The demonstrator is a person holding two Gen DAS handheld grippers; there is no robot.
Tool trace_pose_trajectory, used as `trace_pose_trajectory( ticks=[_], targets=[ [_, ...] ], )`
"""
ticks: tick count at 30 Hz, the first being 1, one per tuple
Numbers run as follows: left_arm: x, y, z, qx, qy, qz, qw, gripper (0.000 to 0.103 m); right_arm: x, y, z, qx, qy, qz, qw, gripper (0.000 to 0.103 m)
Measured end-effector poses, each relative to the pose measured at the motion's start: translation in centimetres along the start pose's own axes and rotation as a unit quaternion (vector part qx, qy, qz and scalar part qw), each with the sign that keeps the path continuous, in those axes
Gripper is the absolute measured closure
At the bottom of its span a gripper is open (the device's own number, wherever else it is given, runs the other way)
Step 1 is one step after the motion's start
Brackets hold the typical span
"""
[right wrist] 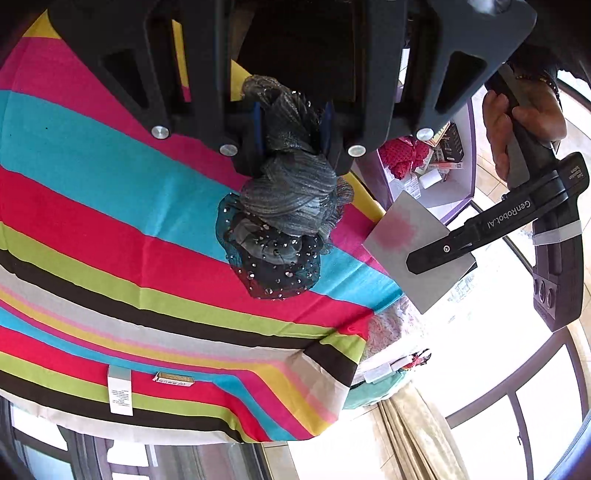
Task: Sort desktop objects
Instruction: 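Carry the white box in the left tool while the right tool carries the scrunchie, then open both tools to drop the white box and scrunchie into the storage box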
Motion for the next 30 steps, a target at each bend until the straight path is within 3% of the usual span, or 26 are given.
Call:
trace_pose_trajectory(
  ticks=[4, 9, 19, 23, 24, 25, 26, 28, 29, 30],
  targets=[
    [-2.0, 0.3, -1.6, 0.012, -0.014, -0.017, 0.9997, 0.067, -2.9, -0.5, 0.6, -0.005, -0.015, -0.037, 0.999, 0.077],
    [-6.5, 0.9, -4.3, 0.027, -0.062, -0.06, 0.9959, 0.067, -7.5, -0.7, 1.7, -0.012, -0.036, -0.108, 0.993, 0.077],
    [-15.8, 4.8, -9.4, 0.032, -0.172, -0.147, 0.9735, 0.067, -18.1, -0.1, 5.3, -0.035, -0.094, -0.245, 0.964, 0.076],
    [-18.1, 5.2, -10.5, 0.029, -0.218, -0.154, 0.9632, 0.067, -22.0, 0.9, 6.4, -0.038, -0.107, -0.293, 0.949, 0.076],
    [-18.5, 5.2, -10.6, 0.026, -0.226, -0.153, 0.9615, 0.066, -22.9, 1.0, 6.6, -0.033, -0.107, -0.302, 0.947, 0.074],
    [-18.9, 5.1, -10.6, 0.022, -0.237, -0.151, 0.9595, 0.066, -23.6, 1.0, 6.9, -0.021, -0.102, -0.309, 0.945, 0.066],
    [-19.2, 5.1, -10.7, 0.017, -0.25, -0.15, 0.9564, 0.062, -24.0, 1.1, 7.0, -0.005, -0.093, -0.317, 0.944, 0.06],
    [-19.5, 5.0, -11.0, 0.017, -0.275, -0.147, 0.9499, 0.038, -24.5, 1.1, 7.6, 0.022, -0.068, -0.327, 0.942, 0.038],
    [-19.5, 5.0, -11.3, 0.023, -0.284, -0.146, 0.9473, 0.019, -24.3, 1.0, 7.7, 0.026, -0.063, -0.323, 0.944, 0.036],
    [-19.2, 5.0, -11.7, 0.033, -0.288, -0.143, 0.9463, 0.016, -23.8, 0.9, 7.8, 0.022, -0.07, -0.313, 0.947, 0.036]
  ],
)
Point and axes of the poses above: each gripper's, at about its wrist camera, not at the fingertips, and z roughly the way its jaws point, x to its right, y to its underside, the point moved 2 cm from there along z, roughly the way its jaws point, and after that the axes turned 15 degrees about y, right-handed, at the moved point
